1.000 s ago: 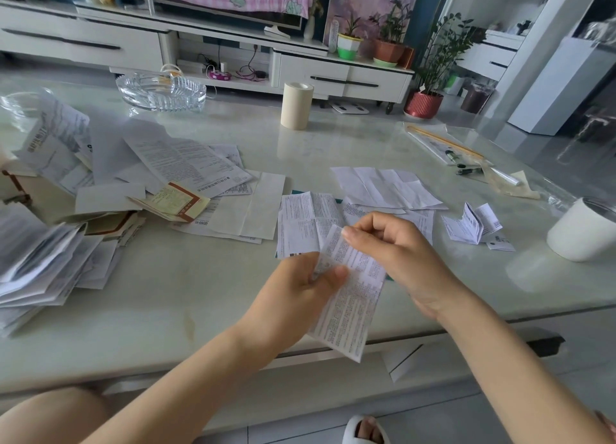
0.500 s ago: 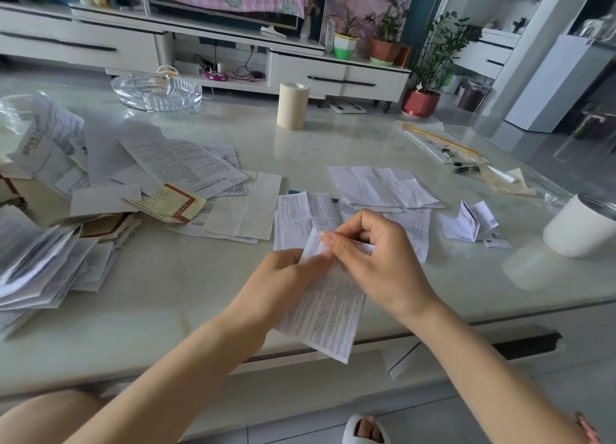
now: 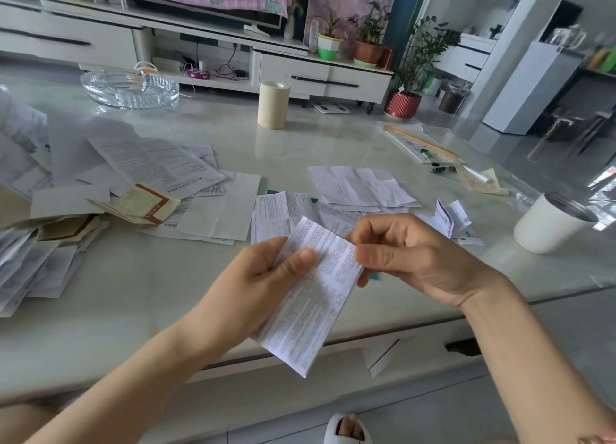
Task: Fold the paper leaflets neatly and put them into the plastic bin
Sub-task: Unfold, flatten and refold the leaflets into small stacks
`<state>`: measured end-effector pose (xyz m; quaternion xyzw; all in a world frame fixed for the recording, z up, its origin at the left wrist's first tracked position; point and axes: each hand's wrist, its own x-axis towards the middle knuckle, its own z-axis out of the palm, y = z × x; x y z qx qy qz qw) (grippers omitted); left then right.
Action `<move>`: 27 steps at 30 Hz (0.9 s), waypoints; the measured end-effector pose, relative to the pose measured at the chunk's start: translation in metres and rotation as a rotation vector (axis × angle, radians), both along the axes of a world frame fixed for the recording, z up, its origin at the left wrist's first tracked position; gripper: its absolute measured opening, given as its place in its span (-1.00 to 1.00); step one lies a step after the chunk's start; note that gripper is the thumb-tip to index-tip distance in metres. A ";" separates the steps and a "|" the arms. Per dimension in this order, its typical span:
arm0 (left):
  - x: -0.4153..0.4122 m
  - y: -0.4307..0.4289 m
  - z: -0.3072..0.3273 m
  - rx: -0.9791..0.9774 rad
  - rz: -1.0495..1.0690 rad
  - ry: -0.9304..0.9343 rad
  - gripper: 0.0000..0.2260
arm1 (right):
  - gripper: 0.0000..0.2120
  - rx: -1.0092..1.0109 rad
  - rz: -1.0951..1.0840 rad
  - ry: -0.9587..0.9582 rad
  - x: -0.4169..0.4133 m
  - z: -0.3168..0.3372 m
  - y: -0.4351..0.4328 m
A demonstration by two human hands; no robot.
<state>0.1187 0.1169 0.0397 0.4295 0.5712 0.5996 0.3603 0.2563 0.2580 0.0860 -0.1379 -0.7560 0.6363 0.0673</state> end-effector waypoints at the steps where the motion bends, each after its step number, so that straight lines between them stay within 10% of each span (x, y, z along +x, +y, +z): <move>1: -0.001 0.000 0.000 -0.009 -0.002 -0.022 -0.70 | -0.91 0.032 0.021 -0.007 0.002 0.002 0.001; 15: 0.003 0.010 -0.008 0.085 0.189 0.196 -0.63 | -0.59 -0.043 -0.334 0.045 -0.012 -0.003 -0.003; 23: 0.006 0.012 -0.017 0.228 0.400 0.191 -0.72 | -0.74 -0.307 -0.349 0.045 -0.032 -0.023 -0.019; 27: 0.007 0.012 -0.020 0.224 0.402 0.100 -0.73 | -0.86 -0.080 -0.527 0.123 -0.041 -0.030 -0.027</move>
